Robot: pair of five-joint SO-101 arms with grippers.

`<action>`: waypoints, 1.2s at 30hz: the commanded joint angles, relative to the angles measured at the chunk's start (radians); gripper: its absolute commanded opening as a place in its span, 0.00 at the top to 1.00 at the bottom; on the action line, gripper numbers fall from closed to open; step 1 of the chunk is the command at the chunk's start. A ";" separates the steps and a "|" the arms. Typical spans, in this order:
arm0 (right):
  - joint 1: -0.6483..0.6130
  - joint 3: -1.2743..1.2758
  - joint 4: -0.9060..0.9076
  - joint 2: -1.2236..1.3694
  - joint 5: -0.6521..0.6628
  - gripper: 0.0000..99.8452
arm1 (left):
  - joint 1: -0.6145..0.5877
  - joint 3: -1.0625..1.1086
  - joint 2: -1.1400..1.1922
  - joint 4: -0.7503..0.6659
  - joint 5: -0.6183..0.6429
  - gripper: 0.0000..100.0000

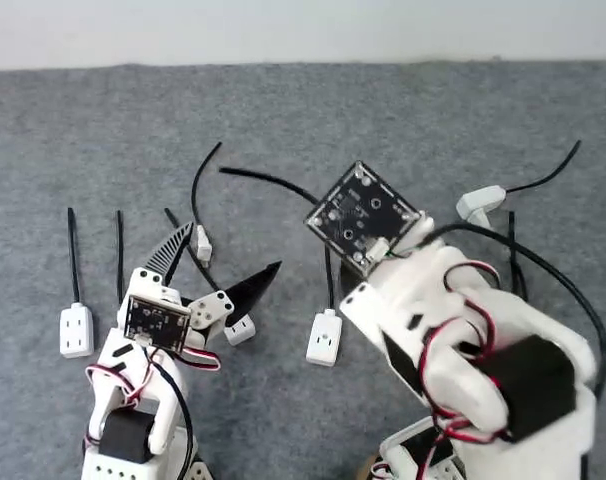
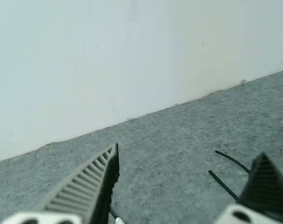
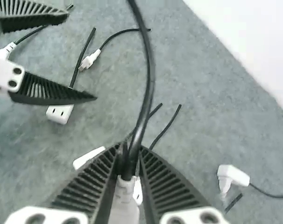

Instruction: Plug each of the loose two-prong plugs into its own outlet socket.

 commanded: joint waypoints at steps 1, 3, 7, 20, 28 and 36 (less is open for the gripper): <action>0.013 -0.055 0.033 -0.036 0.012 0.99 | 0.003 -0.005 -0.015 -0.031 -0.008 0.59; 0.013 -0.055 0.028 -0.073 0.009 0.99 | 0.003 -0.005 -0.015 -0.031 -0.012 0.59; 0.012 -0.060 0.024 -0.147 0.005 0.99 | 0.006 -0.002 -0.015 -0.031 -0.029 0.59; 0.015 0.253 0.059 -0.173 0.005 0.99 | 0.006 -0.001 -0.015 -0.031 -0.031 0.59; 0.031 0.497 -0.094 -0.160 -0.071 0.99 | 0.006 -0.001 -0.015 -0.031 -0.032 0.59; 0.179 0.687 -0.277 -0.087 -0.192 0.99 | 0.006 0.012 -0.015 -0.051 -0.032 0.59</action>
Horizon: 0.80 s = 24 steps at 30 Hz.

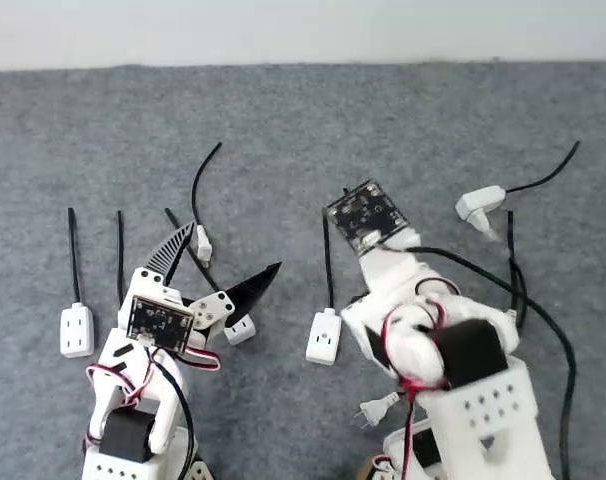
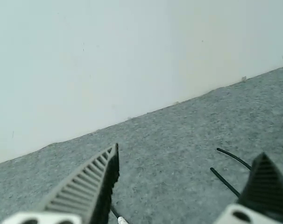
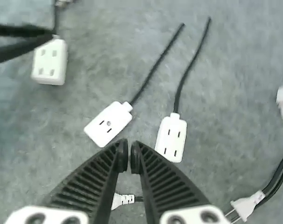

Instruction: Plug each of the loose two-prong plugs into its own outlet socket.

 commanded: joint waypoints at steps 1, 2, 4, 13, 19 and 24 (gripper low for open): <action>0.061 0.080 -0.079 0.053 0.029 0.99 | 0.006 0.016 -0.015 -0.066 -0.012 0.59; 0.062 0.123 -0.099 0.065 0.046 0.99 | 0.006 0.025 -0.015 -0.080 -0.012 0.59; 0.058 0.216 -0.151 0.077 0.074 0.99 | 0.006 0.031 -0.015 -0.089 -0.012 0.59; 0.058 0.512 -0.535 0.077 0.083 0.99 | 0.032 0.053 -0.015 -0.095 -0.023 0.59; 0.058 0.667 -0.786 0.077 0.083 0.99 | 0.051 0.064 -0.015 -0.095 -0.052 0.59; 0.058 0.783 -0.987 0.077 0.081 0.99 | 0.043 0.077 -0.015 -0.130 -0.054 0.59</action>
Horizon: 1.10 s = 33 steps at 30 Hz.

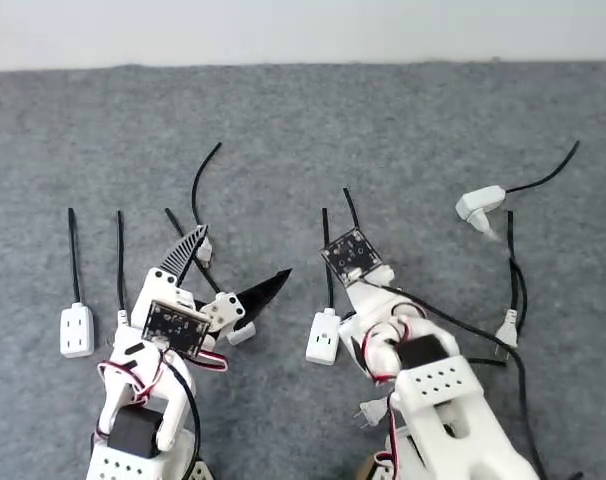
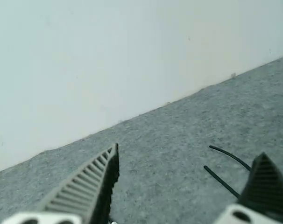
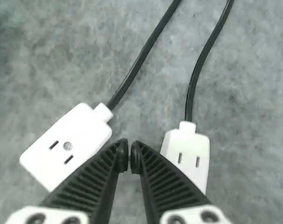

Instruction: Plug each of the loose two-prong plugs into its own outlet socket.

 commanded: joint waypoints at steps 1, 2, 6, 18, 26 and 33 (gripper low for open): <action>0.015 0.043 -0.147 0.002 0.012 0.99 | -0.005 0.001 -0.015 -0.044 -0.017 0.59; 0.015 0.060 -0.176 0.002 0.012 0.99 | -0.005 0.001 -0.015 -0.044 -0.017 0.59; 0.015 0.104 -0.240 0.002 0.014 0.99 | -0.005 0.001 -0.015 -0.044 -0.017 0.59; 0.015 0.152 -0.255 0.002 0.020 0.99 | -0.005 0.004 -0.015 -0.048 -0.017 0.59; 0.016 0.155 -0.280 0.002 0.015 0.99 | -0.005 0.007 -0.015 -0.049 -0.017 0.59; 0.019 0.155 -0.285 0.002 0.020 0.99 | -0.003 0.012 -0.015 -0.051 -0.018 0.59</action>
